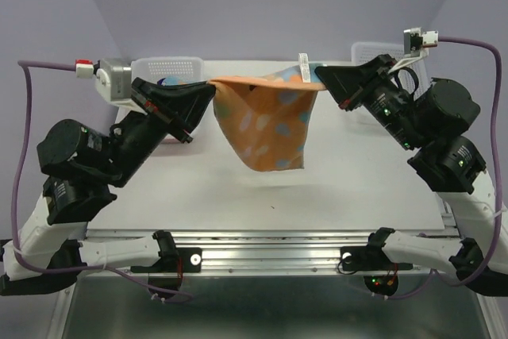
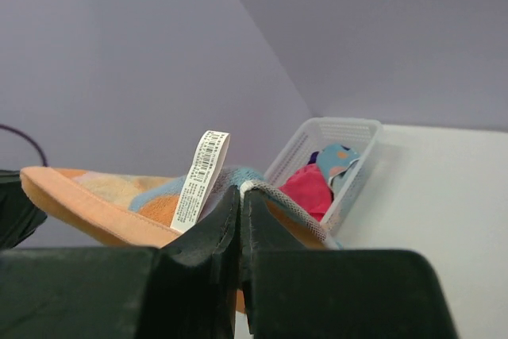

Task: Fold and stack the towels
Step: Flatten out the crumpled towel

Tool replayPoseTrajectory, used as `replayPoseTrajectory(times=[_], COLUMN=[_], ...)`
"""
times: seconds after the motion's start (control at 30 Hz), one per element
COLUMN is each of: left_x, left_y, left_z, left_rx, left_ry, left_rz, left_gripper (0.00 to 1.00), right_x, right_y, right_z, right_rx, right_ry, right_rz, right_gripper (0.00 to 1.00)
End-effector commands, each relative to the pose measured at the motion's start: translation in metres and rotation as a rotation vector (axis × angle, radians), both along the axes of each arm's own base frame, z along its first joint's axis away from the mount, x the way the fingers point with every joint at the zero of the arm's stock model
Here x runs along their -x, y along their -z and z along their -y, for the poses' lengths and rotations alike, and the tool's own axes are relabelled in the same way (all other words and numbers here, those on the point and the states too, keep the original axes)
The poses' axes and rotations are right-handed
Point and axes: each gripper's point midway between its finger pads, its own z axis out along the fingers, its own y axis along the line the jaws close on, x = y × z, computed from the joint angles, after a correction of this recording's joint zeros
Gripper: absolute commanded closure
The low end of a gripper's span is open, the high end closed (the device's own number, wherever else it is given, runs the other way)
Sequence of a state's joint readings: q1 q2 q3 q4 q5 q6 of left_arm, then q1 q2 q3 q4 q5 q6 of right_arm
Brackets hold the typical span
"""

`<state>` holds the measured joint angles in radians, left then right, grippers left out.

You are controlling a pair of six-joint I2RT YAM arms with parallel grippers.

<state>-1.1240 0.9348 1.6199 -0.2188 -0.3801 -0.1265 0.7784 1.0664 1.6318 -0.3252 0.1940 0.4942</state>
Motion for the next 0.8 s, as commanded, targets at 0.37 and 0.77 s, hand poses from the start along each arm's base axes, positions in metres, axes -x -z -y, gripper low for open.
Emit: replayPoseTrajectory(times=[0.37, 0.77], left_x=[0.040, -0.065], left_y=[0.004, 0.085], left_z=[0.022, 0.004], left_rx=[0.065, -0.048], left_ry=[0.263, -0.268], left_rz=[0.055, -0.079], left_gripper=[1.00, 1.00], right_x=[0.069, -0.043], right_y=[0.026, 0.111], right_z=[-0.002, 0.041], right_rx=[-0.093, 0.030], right_ry=[-0.289, 0.342], right_rz=[-0.043, -0.167], right_gripper=[0.99, 0.99])
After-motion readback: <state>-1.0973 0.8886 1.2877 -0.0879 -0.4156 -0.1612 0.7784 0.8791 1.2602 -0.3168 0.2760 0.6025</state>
